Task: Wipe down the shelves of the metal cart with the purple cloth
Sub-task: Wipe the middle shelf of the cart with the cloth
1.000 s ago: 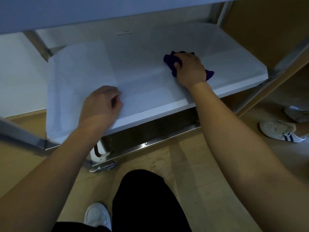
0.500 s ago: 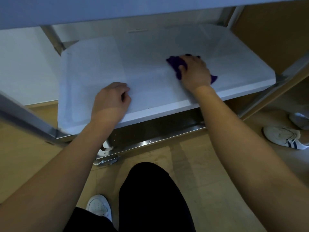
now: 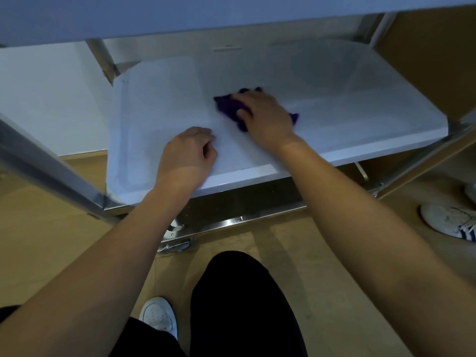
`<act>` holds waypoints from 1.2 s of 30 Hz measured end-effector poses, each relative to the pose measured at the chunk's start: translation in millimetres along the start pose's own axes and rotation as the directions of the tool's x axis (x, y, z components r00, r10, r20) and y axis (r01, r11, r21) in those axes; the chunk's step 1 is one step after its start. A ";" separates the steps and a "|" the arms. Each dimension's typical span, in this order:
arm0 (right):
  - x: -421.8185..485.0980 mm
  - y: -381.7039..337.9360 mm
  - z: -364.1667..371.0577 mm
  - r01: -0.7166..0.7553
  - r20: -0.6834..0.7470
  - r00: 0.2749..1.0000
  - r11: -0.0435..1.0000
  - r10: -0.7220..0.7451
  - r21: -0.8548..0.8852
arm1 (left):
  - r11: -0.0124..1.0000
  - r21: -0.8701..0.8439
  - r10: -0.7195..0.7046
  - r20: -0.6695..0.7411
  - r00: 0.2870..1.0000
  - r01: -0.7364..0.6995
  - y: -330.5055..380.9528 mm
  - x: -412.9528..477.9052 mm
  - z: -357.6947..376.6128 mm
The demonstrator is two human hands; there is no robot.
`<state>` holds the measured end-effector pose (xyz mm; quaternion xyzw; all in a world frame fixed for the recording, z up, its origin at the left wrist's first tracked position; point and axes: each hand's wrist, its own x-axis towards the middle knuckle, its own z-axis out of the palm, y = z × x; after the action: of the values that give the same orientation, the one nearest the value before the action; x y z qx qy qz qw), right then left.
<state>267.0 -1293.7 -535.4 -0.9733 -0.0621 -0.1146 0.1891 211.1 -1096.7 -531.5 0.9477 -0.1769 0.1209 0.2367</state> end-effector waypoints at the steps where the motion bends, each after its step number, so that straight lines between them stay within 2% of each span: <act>1: 4.1 17.4 -6.2 -0.071 -0.040 0.997 0.997 0.070 -0.025 | 1.000 -0.006 -0.010 0.003 1.000 0.010 0.6 0.1 0.9; 4: 12.8 52.5 -15.7 -0.379 -0.133 0.921 0.921 0.365 -0.090 | 1.000 -0.004 -0.023 0.011 1.000 0.023 5.1 -0.2 2.6; 6: 19.4 40.5 -9.0 -0.470 -0.135 0.882 0.867 0.452 -0.165 | 1.000 0.008 -0.030 0.017 0.999 0.029 6.6 0.0 2.0; 7: 23.9 24.2 -1.6 -0.426 -0.125 0.904 0.885 0.409 -0.186 | 0.999 0.013 -0.032 0.018 0.999 0.032 6.3 0.1 1.6; 10: 36.6 -29.7 25.7 -0.103 -0.053 0.994 0.992 0.099 -0.075 | 1.000 0.022 -0.018 -0.002 1.000 0.018 5.1 -0.5 1.4; 12: 41.0 -45.0 34.8 0.054 0.038 0.998 0.998 -0.055 0.033 | 0.997 0.070 -0.038 -0.024 0.999 0.040 4.0 -2.5 0.9; 14: 44.9 -35.2 31.4 0.105 0.069 0.991 0.991 -0.111 0.079 | 0.986 0.119 -0.110 -0.072 0.991 0.118 3.5 -4.2 -1.1; 16: 53.9 -12.7 24.5 0.076 0.018 0.997 0.996 -0.077 0.037 | 0.975 0.141 -0.158 -0.092 0.983 0.169 4.3 -4.2 -2.6; 18: 67.1 11.3 19.5 -0.082 -0.065 0.995 0.996 0.079 -0.046 | 0.974 0.157 -0.153 -0.073 0.985 0.163 5.7 -3.5 -1.1; 20: 82.5 20.0 19.8 -0.272 -0.124 0.957 0.959 0.261 -0.084 | 0.975 0.161 -0.143 -0.058 0.988 0.150 7.7 -2.8 -0.3; 22: 93.2 3.7 27.3 -0.309 -0.123 0.947 0.946 0.297 -0.097 | 0.976 0.167 -0.135 -0.060 0.989 0.143 8.6 -2.7 0.4; 23: 95.9 -11.2 32.4 -0.248 -0.100 0.966 0.965 0.240 -0.083 | 0.976 0.169 -0.130 -0.066 0.989 0.139 8.3 -3.0 0.3; 25: 92.8 -44.4 44.4 -0.031 -0.032 0.999 0.999 0.030 -0.031 | 0.976 0.175 -0.116 -0.074 0.990 0.128 7.2 -4.1 -0.1; 27: 80.7 -64.3 49.4 0.166 0.049 0.985 0.986 -0.168 0.028 | 0.975 0.192 -0.102 -0.071 0.992 0.114 6.2 -4.7 0.1; 29: 76.7 -56.5 43.2 0.221 0.085 0.971 0.973 -0.226 0.063 | 0.976 0.185 -0.103 -0.079 0.992 0.116 5.7 -5.0 -0.2; 31: 82.2 -29.0 34.0 0.156 0.072 0.985 0.987 -0.158 0.029 | 0.979 0.168 -0.101 -0.081 0.992 0.114 5.9 -4.6 -0.1; 34: 90.5 21.3 18.4 -0.108 -0.062 0.993 0.994 0.106 -0.033 | 0.979 0.180 -0.089 -0.065 0.994 0.099 8.3 -4.0 0.6; 36: 89.8 28.8 16.2 -0.209 -0.082 0.975 0.976 0.204 -0.057 | 0.974 0.210 -0.078 -0.055 0.995 0.088 9.5 -3.4 0.6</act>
<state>361.8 -1307.0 -538.2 -0.9750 0.0505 -0.1330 0.1706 204.4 -1103.9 -529.2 0.9710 -0.1178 0.1509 0.1431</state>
